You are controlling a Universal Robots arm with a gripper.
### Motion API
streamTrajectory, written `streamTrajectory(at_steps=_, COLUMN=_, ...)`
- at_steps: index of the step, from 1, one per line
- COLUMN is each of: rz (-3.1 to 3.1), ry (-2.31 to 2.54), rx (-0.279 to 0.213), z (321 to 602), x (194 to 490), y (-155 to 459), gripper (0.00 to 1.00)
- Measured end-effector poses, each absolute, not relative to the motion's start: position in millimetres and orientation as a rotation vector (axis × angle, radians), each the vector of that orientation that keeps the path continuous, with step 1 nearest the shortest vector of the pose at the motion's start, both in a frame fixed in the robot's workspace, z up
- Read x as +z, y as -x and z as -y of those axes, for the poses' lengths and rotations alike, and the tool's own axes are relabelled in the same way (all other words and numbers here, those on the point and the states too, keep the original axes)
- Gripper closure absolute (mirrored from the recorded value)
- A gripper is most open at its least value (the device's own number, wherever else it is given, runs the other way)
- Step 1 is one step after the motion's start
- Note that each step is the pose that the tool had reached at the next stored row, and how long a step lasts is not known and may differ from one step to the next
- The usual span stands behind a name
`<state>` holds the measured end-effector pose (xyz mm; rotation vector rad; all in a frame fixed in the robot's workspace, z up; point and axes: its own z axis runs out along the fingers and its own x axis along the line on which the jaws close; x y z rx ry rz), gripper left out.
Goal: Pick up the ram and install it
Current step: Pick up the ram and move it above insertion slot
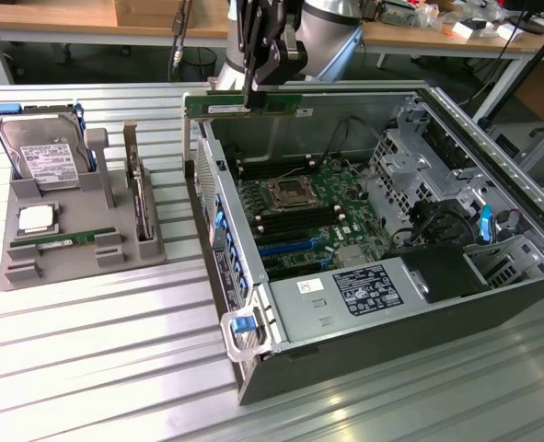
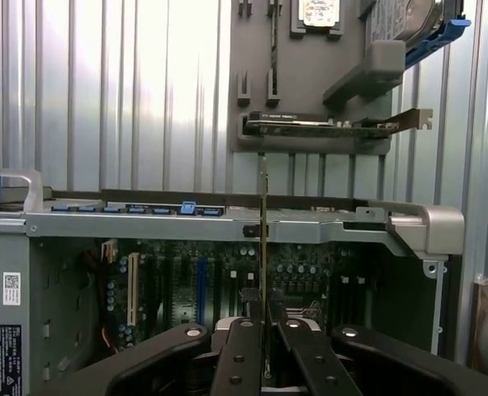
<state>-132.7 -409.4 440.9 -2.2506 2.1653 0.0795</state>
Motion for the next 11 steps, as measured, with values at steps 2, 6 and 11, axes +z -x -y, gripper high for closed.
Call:
streamTrajectory(at_steps=2, rz=-2.166, ry=2.251, rx=0.078, z=409.4, x=440.9, y=130.0, gripper=0.87)
streamTrajectory(at_steps=6, rz=-2.167, ry=2.252, rx=0.077, z=409.4, x=440.9, y=126.8, gripper=0.87)
streamTrajectory(at_steps=11, rz=-2.168, ry=2.253, rx=0.075, z=409.4, x=440.9, y=122.2, gripper=0.87)
